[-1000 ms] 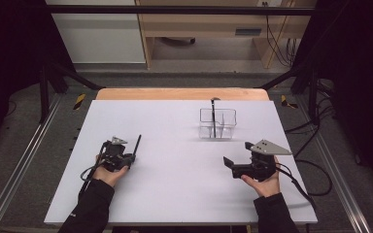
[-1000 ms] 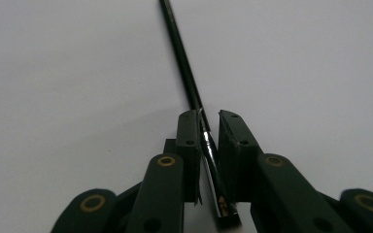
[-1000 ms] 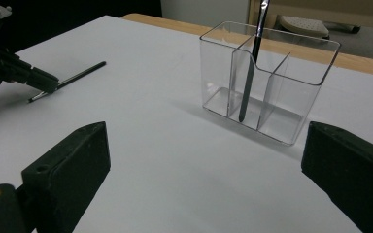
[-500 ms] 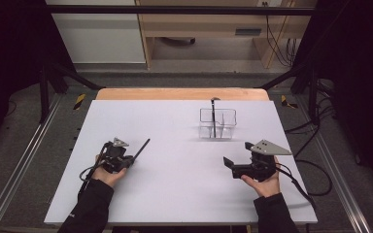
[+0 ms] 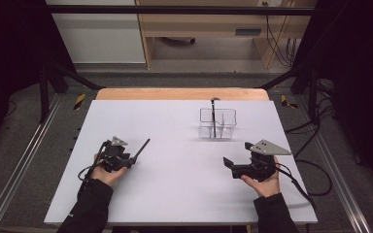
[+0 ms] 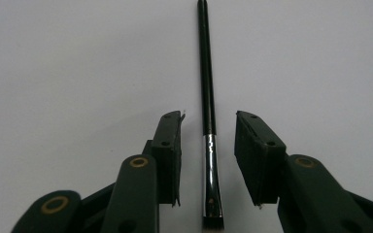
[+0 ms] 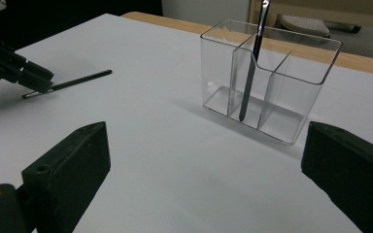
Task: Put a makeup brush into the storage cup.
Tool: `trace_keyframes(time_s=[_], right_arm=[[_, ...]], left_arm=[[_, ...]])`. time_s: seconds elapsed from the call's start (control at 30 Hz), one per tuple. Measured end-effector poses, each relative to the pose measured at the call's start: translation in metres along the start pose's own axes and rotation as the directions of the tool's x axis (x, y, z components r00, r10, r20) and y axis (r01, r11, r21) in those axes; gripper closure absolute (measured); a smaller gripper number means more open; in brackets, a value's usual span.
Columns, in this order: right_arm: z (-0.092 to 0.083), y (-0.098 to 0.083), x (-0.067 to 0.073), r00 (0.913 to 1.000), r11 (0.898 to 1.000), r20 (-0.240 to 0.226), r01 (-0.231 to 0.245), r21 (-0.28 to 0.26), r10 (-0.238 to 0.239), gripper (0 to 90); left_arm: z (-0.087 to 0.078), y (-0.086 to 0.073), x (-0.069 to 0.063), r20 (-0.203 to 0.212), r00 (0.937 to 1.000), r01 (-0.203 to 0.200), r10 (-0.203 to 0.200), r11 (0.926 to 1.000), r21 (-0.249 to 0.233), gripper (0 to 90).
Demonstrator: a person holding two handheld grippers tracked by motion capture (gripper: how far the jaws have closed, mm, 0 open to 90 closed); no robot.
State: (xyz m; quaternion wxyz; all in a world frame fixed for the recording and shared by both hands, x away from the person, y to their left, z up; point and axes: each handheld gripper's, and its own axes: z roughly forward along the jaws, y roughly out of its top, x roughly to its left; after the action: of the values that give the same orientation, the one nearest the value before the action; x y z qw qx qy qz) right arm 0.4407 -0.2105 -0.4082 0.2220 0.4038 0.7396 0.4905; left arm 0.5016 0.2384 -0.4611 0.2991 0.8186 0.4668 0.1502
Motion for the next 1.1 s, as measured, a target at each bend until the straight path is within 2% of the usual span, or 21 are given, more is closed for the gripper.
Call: trace_keyframes(time_s=[0.23, 0.37, 0.5, 0.57, 0.77, 0.87, 1.1], right_arm=[[0.000, 0.000, 0.000, 1.0000, 1.000, 0.000, 0.001, 0.003, -0.001, 4.2], [0.001, 0.000, 0.000, 1.0000, 1.000, 0.001, 0.002, 0.005, -0.002, 4.1], [0.001, 0.000, 0.000, 1.0000, 1.000, -0.002, -0.001, 0.003, 0.001, 4.2], [0.001, 0.000, 0.000, 1.0000, 1.000, -0.002, -0.003, 0.005, 0.003, 4.2], [0.002, 0.000, -0.001, 1.0000, 1.000, -0.005, -0.004, 0.005, 0.004, 4.2], [0.004, 0.000, -0.001, 1.0000, 1.000, -0.004, -0.004, 0.009, 0.004, 4.2], [0.004, 0.001, -0.001, 1.0000, 1.000, -0.005, -0.006, 0.013, 0.006, 4.3]], left_arm=[[-0.009, 0.003, 0.005, -0.008, 0.9999, 0.009, -0.009, 0.9991, -0.041, 52.2], [-0.014, 0.009, 0.004, -0.015, 0.9999, -0.008, 0.007, 0.9988, -0.048, 45.6], [-0.017, 0.015, 0.002, -0.006, 0.9995, -0.030, 0.030, 0.9985, -0.045, 41.5], [-0.016, 0.019, 0.002, -0.008, 0.9989, -0.047, 0.047, 0.9986, -0.022, 38.6], [-0.015, 0.030, 0.000, 0.012, 0.9984, -0.055, 0.055, 0.9985, -0.007, 33.2], [-0.015, 0.032, 0.000, 0.016, 0.9985, -0.053, 0.053, 0.9986, -0.004, 32.0], [-0.012, 0.040, -0.001, 0.013, 0.9970, -0.076, 0.076, 0.9969, 0.018, 26.7]])
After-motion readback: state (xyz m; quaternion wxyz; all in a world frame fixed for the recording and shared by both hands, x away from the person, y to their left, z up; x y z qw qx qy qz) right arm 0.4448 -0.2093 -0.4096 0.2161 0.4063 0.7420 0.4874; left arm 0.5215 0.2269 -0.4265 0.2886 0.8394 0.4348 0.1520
